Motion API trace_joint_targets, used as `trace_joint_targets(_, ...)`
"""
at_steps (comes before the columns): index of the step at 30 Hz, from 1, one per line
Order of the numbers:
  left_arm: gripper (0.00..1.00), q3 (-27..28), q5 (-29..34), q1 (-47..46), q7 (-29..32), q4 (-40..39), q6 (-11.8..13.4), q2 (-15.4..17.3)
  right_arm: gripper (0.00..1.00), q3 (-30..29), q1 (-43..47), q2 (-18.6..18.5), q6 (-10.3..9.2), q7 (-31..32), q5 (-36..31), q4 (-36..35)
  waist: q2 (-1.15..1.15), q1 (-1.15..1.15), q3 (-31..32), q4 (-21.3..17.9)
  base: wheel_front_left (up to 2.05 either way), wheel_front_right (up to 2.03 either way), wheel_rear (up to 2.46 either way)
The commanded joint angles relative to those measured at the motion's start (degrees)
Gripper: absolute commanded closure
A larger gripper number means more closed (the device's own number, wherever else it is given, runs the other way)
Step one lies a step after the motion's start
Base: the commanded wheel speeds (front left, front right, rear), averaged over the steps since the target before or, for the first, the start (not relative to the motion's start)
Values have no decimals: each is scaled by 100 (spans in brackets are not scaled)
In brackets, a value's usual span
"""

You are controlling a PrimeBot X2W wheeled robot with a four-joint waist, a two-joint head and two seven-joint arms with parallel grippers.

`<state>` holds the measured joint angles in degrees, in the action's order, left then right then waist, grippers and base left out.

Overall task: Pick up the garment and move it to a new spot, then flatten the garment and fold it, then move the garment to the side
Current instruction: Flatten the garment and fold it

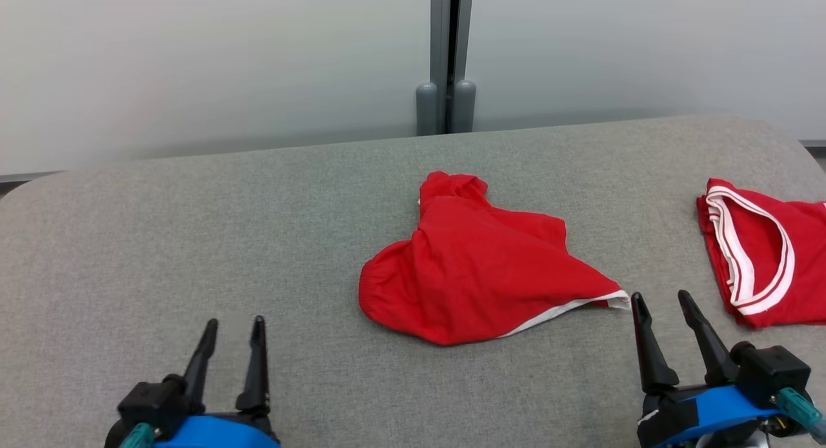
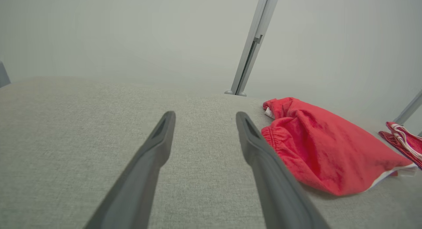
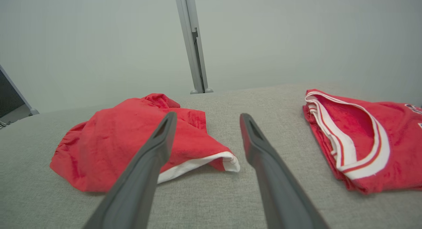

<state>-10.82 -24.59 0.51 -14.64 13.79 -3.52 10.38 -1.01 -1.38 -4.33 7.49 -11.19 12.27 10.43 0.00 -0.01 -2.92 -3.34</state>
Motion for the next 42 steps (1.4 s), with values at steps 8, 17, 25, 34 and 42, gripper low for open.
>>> trace_joint_targets(8,0,-680,-39,-795,359,819,-317,-116,0,229,-149,54,1,85,22,-124,0,1,-245,-140,0,0,0)
trace_joint_targets(17,0,-1308,-766,-1807,801,1811,-410,-268,0,493,-329,86,1,94,49,-25,0,1,-543,-405,0,0,0)
trace_joint_targets(25,0,-1600,-1369,-2277,1032,2417,-411,-43,0,632,-460,114,1,-4,87,66,0,1,-724,-678,0,0,0)
trace_joint_targets(34,100,-2099,-1928,-2490,995,2285,-412,156,0,598,-515,130,1,-99,134,158,0,1,-788,-744,0,0,0)
trace_joint_targets(42,100,-2463,-2026,-2244,482,1720,-413,372,0,568,-496,130,1,-79,102,179,0,1,-732,-434,0,0,0)
